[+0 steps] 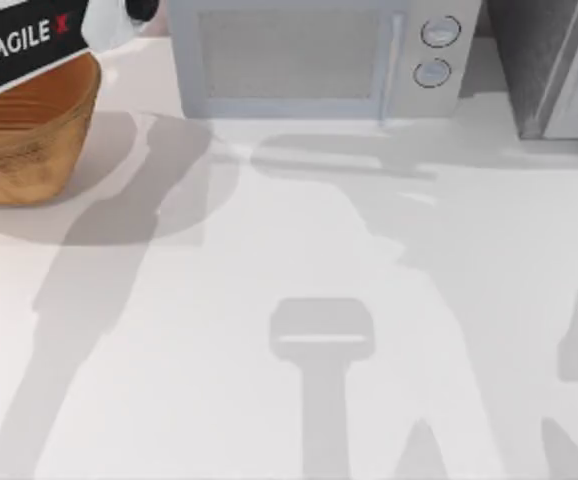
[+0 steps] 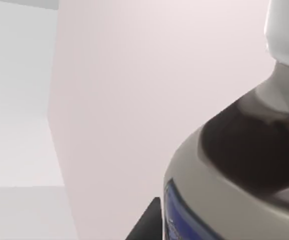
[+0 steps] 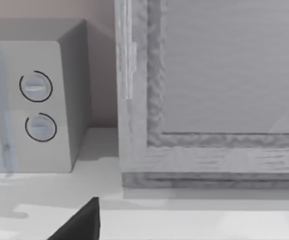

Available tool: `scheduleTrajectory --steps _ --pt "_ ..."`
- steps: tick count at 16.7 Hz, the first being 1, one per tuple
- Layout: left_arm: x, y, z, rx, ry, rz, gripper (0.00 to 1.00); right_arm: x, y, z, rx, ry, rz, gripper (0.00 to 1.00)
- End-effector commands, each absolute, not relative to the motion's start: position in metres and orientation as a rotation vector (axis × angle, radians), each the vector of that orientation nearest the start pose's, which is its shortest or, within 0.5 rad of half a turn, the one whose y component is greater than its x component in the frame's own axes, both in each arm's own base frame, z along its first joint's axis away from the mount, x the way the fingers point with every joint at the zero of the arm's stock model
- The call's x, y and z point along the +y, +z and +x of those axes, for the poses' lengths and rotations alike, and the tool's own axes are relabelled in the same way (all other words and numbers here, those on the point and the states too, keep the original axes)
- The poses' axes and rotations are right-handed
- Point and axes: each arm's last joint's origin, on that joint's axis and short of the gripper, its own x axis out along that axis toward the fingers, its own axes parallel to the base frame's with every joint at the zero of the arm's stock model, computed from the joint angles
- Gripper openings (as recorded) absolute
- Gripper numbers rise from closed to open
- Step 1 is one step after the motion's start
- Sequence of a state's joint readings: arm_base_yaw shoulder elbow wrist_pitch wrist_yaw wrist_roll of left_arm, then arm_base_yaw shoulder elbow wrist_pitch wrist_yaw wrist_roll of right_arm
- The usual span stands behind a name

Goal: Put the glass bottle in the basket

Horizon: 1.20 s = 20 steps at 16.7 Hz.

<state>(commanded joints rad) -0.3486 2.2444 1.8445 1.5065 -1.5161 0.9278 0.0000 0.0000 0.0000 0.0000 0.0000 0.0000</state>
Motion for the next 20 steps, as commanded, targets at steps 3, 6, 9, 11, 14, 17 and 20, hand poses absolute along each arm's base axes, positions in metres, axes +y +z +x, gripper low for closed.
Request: scheduleTrajectory --steps 3,6,9,11,14,17,20 --pt "-0.117 0.319 0.462 -0.113 1.220 -0.112 0.00 -0.001 0.160 0.106 0.000 0.000 0.000 1.00" --pt "-0.106 0.306 0.468 -0.080 1.226 -0.059 0.00 -0.001 0.160 0.106 0.000 0.000 0.000 1.00" --pt "-0.094 0.290 0.471 -0.040 1.222 -0.014 0.00 -0.001 0.160 0.106 0.000 0.000 0.000 1.00" --pt "-0.087 0.280 0.470 -0.021 1.221 -0.001 0.00 -0.001 0.160 0.106 0.000 0.000 0.000 1.00" --pt "-0.079 0.271 0.468 -0.001 1.221 0.008 0.00 -0.001 0.160 0.106 0.000 0.000 0.000 1.00" --pt "-0.078 0.270 0.467 0.002 1.222 0.009 0.00 -0.001 0.160 0.106 0.000 0.000 0.000 1.00" --pt "-0.078 0.270 0.467 0.002 1.222 0.009 0.08 -0.001 0.160 0.106 0.000 0.000 0.000 1.00"
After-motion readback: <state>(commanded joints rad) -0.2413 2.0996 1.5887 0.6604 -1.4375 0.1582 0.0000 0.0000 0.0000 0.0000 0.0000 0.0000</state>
